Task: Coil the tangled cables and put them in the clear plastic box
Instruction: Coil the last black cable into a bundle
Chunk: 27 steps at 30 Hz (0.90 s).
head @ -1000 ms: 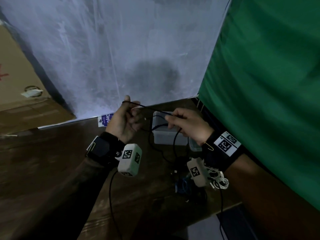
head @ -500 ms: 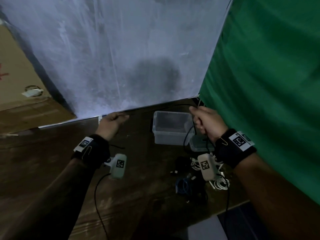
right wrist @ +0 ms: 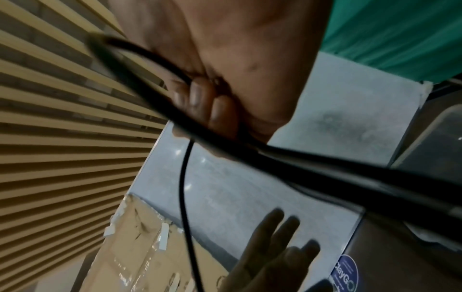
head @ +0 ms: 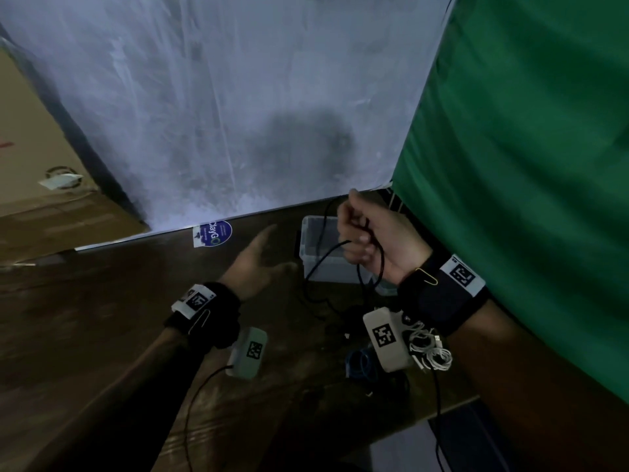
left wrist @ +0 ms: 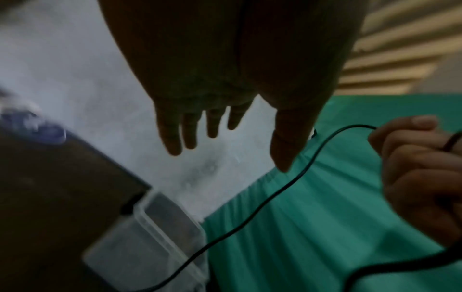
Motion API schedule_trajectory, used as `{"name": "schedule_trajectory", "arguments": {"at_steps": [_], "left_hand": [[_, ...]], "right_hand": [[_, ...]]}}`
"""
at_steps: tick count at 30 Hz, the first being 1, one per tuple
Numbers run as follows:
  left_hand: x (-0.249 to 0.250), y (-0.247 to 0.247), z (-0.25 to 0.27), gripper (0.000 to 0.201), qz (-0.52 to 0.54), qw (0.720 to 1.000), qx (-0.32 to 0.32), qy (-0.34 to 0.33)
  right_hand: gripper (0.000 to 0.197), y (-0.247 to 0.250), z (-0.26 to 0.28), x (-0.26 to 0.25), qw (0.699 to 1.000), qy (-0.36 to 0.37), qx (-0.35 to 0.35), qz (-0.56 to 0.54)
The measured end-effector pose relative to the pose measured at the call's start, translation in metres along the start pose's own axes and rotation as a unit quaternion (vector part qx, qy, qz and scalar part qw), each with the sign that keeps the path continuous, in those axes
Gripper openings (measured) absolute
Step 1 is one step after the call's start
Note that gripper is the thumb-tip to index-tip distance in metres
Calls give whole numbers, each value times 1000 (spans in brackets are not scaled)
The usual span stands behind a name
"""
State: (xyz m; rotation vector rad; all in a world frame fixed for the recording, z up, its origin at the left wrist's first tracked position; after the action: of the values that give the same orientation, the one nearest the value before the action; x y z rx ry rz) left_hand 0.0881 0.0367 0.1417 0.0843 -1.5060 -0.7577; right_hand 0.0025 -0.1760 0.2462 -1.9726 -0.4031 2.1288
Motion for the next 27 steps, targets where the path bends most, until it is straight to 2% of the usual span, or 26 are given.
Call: {"name": "schedule_trajectory", "arguments": {"at_steps": [3, 6, 8, 10, 13, 15, 17, 20, 21, 23, 25, 27], "left_hand": [[15, -31, 6, 71, 105, 985, -92, -103], [39, -54, 11, 25, 198, 965, -95, -146], [47, -53, 9, 14, 240, 958, -73, -138], [43, -42, 7, 28, 235, 964, -47, -117], [16, -20, 7, 31, 187, 980, -60, -40], [-5, -5, 8, 27, 213, 975, -64, 21], [-15, 9, 9, 26, 246, 966, -42, 70], [-6, 19, 9, 35, 230, 969, -2, 87], [1, 20, 10, 35, 213, 974, 7, 80], [18, 19, 13, 31, 165, 985, -3, 54], [37, 13, 16, 28, 111, 993, -27, 27], [51, 7, 16, 25, 41, 998, -40, -2]], "right_hand": [[48, -10, 2, 0, 993, -35, -63, 91], [53, -12, 3, 1, 984, -45, -89, 146], [52, -5, 4, -3, 982, -8, -59, 178], [50, 8, 4, -9, 983, 45, 0, 178], [49, 33, 5, -23, 984, 103, 96, 112], [48, 45, 7, -24, 984, 104, 128, 73], [46, 47, 9, -8, 987, 54, 138, 68], [49, 34, 18, 39, 987, -113, 82, 85], [49, 30, 19, 54, 975, -172, 40, 137], [47, 29, 17, 74, 917, -232, -35, 322], [52, 31, 12, 79, 840, -208, -79, 496], [59, 32, 5, 73, 802, -147, -67, 574]]}}
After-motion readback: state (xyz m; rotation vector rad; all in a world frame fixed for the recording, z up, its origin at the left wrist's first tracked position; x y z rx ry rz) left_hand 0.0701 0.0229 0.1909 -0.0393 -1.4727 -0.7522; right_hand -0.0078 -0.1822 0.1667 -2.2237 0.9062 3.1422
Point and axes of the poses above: each hand's wrist, its own z-axis away from the middle knuckle, its own y-axis out of the back of the hand, x = y × z, the point moved 1 cm from there along -z, towards the middle knuckle, and after that the axes turned 7 degrees about y, right-handed, at the moved point
